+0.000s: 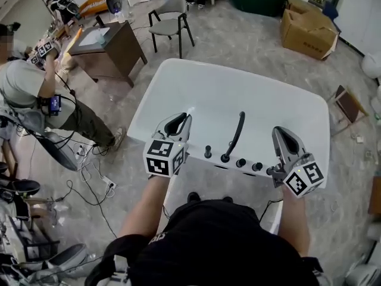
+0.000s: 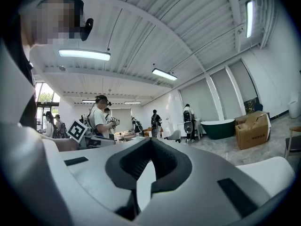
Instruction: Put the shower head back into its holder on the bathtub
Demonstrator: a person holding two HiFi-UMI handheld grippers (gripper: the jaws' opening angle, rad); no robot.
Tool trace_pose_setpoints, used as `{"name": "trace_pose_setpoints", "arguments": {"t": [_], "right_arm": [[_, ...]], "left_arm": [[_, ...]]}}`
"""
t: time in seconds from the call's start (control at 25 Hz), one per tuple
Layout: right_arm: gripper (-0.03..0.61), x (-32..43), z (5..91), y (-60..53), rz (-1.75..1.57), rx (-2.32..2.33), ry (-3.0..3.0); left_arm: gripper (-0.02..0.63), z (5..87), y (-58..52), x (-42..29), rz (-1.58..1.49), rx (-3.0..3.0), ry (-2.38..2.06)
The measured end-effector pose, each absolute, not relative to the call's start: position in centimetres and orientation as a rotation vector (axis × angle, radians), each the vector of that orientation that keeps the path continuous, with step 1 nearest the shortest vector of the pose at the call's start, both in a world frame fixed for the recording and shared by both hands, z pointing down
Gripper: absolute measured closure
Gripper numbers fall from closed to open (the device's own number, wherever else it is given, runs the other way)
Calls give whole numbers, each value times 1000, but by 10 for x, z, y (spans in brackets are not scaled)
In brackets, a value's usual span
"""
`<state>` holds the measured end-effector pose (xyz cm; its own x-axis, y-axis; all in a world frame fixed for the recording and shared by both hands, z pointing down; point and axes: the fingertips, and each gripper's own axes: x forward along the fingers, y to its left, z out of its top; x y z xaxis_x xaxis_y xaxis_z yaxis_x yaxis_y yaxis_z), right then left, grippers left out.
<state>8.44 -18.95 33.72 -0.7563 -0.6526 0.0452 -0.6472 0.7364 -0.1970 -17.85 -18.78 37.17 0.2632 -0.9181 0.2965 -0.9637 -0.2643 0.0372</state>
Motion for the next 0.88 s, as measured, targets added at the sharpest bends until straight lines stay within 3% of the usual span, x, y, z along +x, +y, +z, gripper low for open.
{"name": "trace_pose_setpoints", "arguments": {"t": [0.4,0.88], "right_arm": [[568,85,293,-187,-101,-1159,2819],[568,69,309,-181,-108,-1230,2815]], "left_arm": [[572,336,-182,-181,230,2358,-1827],[577,344,-168,-213,255,2289,-1919]]}}
